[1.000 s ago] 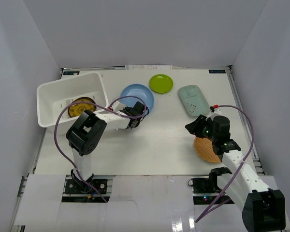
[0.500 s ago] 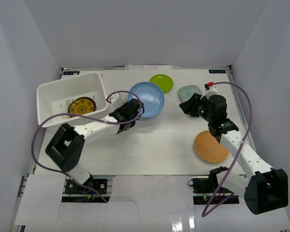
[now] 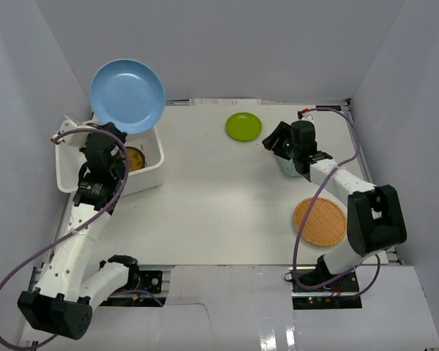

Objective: Place the plates into the plastic bin on the countertop

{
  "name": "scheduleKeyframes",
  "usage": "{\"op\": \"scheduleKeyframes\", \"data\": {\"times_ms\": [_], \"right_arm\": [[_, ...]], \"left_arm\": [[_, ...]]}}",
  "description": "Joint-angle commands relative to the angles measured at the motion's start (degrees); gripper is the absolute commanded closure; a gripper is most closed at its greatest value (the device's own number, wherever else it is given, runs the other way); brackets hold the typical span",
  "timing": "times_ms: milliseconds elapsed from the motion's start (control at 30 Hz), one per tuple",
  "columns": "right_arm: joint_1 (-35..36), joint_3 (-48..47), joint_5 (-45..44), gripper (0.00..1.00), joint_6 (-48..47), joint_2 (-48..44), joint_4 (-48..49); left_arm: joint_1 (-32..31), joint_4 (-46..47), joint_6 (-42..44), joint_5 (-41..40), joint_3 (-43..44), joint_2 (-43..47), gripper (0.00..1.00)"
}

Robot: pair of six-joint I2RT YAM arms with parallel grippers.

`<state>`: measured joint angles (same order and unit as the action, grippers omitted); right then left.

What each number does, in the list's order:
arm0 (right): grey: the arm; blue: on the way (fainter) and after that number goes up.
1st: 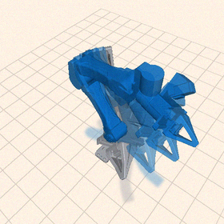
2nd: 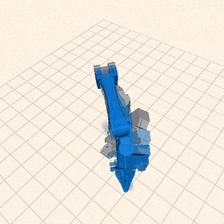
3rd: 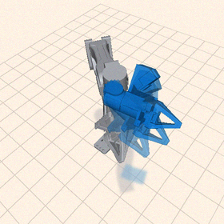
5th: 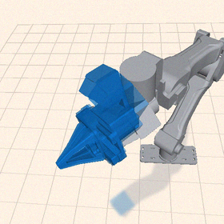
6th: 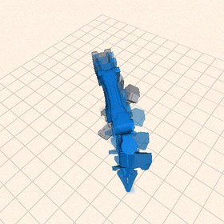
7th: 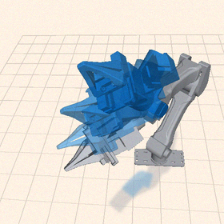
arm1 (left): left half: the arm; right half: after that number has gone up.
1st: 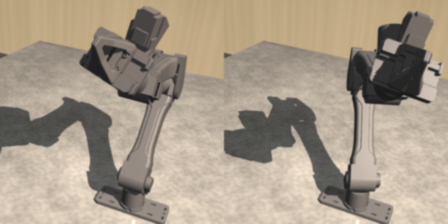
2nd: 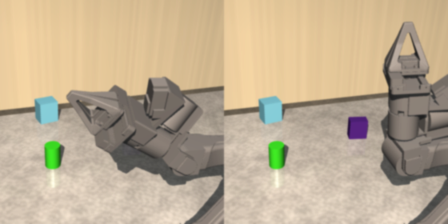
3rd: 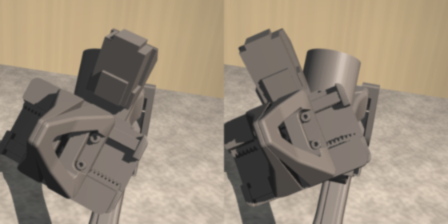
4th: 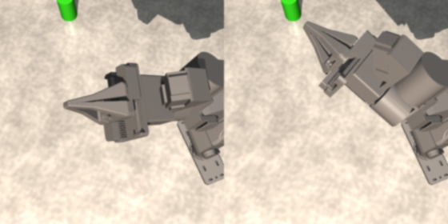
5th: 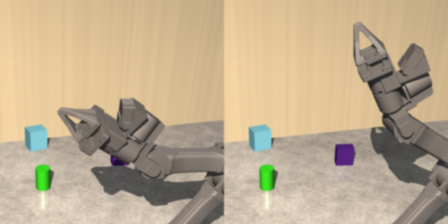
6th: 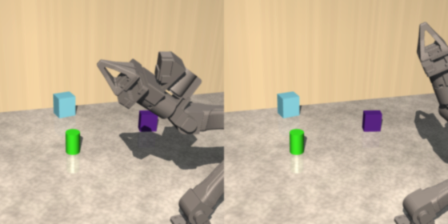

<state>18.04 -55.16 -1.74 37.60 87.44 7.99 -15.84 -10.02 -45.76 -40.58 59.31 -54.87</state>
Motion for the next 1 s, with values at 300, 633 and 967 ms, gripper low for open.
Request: {"op": "scheduleKeyframes", "data": {"times_ms": [300, 633, 967], "right_arm": [[3.05, -15.85, -10.30, 0.38, 17.14, 19.59, 3.97], [3.05, -23.06, -10.57, 0.41, 22.68, 30.94, 3.35], [1.82, -26.49, -8.90, 0.43, 26.82, 38.41, 5.72]], "left_arm": [[25.15, -10.89, -0.12, 21.08, -4.46, -10.42, 1.00], [27.00, -10.63, 1.37, 17.55, -6.92, -18.07, 1.00], [27.00, -8.27, 6.99, 19.73, -5.96, -17.92, 0.10]]}}
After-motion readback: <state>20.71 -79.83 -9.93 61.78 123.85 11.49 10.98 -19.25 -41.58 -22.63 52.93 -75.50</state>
